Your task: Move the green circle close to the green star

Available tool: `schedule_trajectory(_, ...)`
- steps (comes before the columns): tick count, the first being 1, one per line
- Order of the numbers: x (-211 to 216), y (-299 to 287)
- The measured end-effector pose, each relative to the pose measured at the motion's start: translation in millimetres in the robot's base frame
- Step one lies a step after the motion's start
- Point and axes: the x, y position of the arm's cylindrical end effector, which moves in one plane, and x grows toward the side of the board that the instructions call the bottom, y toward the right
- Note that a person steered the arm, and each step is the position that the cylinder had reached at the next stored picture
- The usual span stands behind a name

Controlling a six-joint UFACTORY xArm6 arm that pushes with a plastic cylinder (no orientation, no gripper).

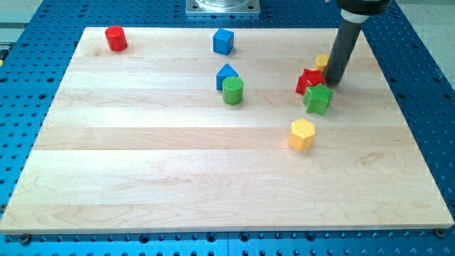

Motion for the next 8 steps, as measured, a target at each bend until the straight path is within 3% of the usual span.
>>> schedule_trajectory(1, -18.3, -40.9)
schedule_trajectory(2, -16.4, -124.8)
schedule_trajectory(4, 26.3, -247.3)
schedule_trajectory(5, 59.0, -255.8)
schedule_trajectory(7, 39.8, -235.0)
schedule_trajectory(8, 42.0, -176.5)
